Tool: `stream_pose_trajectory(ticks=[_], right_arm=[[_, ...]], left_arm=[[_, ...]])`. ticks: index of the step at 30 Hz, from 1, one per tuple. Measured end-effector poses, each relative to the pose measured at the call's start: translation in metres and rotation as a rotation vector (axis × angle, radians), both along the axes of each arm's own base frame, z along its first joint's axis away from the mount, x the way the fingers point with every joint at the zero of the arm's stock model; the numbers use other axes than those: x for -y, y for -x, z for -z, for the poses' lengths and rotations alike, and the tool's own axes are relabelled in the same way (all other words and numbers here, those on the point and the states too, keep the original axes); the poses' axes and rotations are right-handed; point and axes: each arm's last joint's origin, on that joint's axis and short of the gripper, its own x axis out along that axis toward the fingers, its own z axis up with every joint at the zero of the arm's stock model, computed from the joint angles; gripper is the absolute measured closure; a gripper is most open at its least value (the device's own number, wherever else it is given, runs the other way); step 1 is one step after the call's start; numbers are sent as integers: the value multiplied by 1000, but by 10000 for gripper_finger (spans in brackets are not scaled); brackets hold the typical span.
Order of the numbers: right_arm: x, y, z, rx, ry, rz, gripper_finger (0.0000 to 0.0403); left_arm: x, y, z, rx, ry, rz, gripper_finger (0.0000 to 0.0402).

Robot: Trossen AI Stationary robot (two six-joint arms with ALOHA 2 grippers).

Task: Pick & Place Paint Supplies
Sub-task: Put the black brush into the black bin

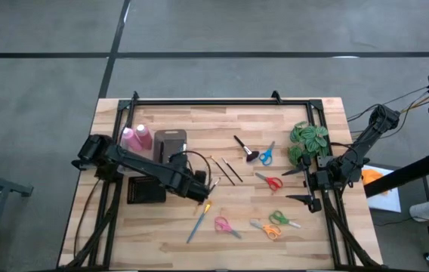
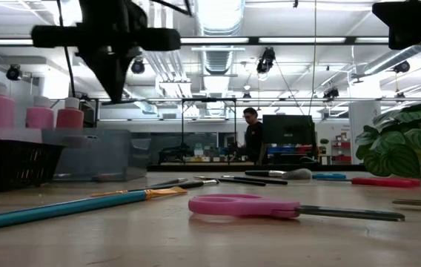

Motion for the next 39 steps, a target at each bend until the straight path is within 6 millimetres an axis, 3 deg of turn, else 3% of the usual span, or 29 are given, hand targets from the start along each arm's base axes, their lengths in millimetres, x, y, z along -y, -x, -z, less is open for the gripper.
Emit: stream_pose_trajectory(ticks=[8, 23, 39], right_arm=[[0, 0, 0, 0, 0, 0, 62], [0, 0, 0, 0, -2, 0, 62], [0, 0, 0, 0, 0, 0, 62]], left_arm=[[-16, 12, -3, -65, -62, -115, 401], [-70, 6, -2, -164, -25, -138, 400], [-92, 20, 52, -180, 111, -171, 400]])
